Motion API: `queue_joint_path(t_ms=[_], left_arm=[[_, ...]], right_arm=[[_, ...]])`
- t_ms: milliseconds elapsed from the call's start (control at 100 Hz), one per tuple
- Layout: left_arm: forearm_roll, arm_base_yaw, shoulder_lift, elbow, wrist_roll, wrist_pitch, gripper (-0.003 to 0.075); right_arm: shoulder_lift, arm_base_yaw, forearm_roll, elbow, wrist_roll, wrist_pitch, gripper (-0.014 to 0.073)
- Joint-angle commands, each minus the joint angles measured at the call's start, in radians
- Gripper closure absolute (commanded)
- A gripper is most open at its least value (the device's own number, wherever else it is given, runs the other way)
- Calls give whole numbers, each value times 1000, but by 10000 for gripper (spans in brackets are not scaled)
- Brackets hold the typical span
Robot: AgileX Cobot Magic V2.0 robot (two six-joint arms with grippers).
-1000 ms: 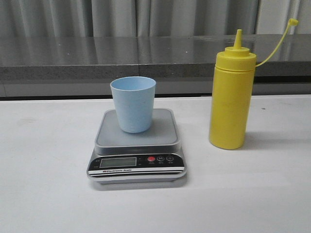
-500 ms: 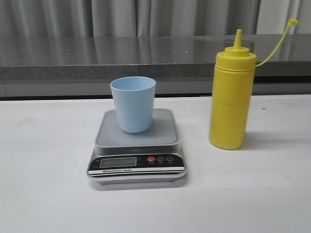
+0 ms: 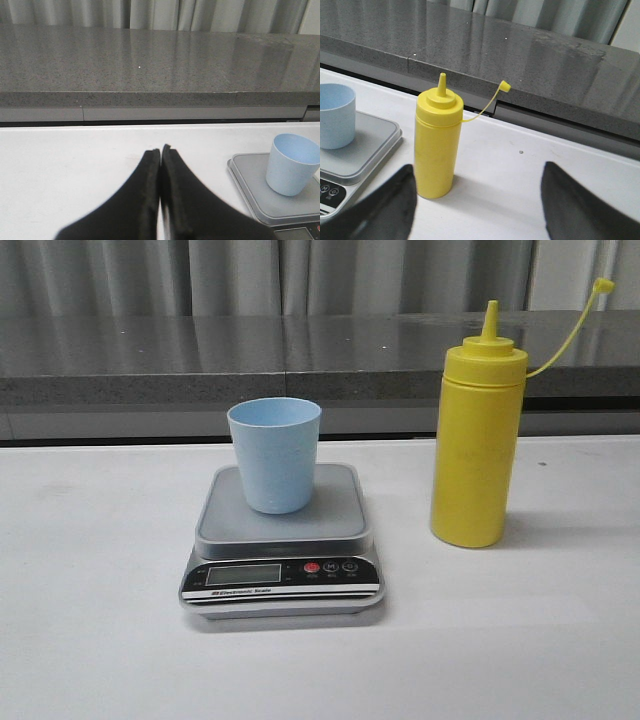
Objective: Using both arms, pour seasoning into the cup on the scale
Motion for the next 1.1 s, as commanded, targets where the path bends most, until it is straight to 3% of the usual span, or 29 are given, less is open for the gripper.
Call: queue_joint_path(t_ms=[0,100,190,1090], left_arm=[[0,4,7,-26,-10,-79,740],[0,4,7,-26,-10,-79,740],[0,4,7,-26,-10,-79,740],[0,4,7,-26,-10,-79,740]], right_arm=[[-1,-8,-7,-38,4,-71,285],[-1,-8,-7,-38,4,-71,514],[-1,-8,-7,-38,4,-77,665],[-1,-8,-7,-31,4,-86,661]])
